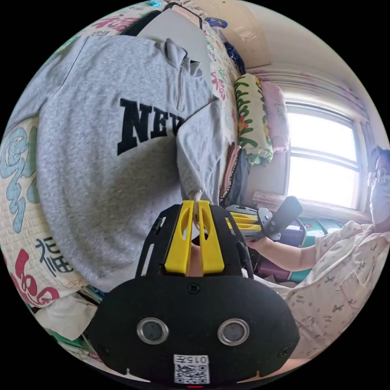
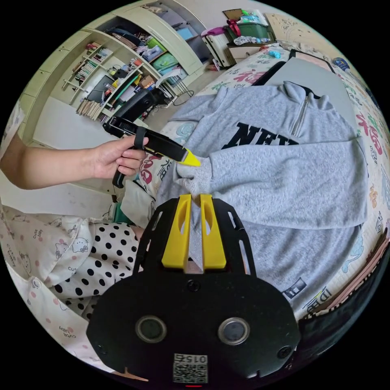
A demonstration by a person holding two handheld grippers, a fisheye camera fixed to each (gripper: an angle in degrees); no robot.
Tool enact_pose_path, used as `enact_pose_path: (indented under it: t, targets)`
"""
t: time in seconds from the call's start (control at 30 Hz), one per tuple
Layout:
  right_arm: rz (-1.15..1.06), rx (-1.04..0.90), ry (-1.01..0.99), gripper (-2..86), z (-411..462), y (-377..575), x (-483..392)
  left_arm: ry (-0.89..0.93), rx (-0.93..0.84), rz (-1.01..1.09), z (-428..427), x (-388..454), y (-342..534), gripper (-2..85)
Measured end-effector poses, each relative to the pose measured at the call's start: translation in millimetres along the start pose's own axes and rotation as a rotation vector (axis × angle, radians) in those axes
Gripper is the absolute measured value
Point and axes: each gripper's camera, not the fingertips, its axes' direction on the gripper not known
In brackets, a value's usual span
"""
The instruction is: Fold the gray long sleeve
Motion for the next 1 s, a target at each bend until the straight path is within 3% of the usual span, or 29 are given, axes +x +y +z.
enact_pose_path:
  t: [0.2, 0.33, 0.53, 0.7, 0.87, 1.0]
  targets:
    - [0.081, -0.068, -0.083, 5.3, -24, -38, 36, -0.07, -0.042, -0.044, 21, -6, 11, 0.7]
    - [0.205, -0.111, -0.125, 6.6, -63, -60, 79, -0.228, -0.088, -0.099, 37, 10, 17, 4.1]
    - [0.661, 0.159, -0.256, 8.2, -193, -58, 223, -0.368, 0.048, -0.188, 18, 61, 2, 9.3]
    - [1.035, 0.552, -0.362, 9.1, -304, -60, 354, -0.439, 0.172, -0.042, 35, 137, -114, 11.6]
    - [1.148, 0.535, -0.45, 12.2, -361, -118, 456, -0.335, 0.292, 0.054, 102, 210, -289, 12.8]
    - [1.252, 0.484, -0.579, 11.9, -377, -150, 505, -0.38, 0.229, 0.128, 157, 258, -386, 12.7]
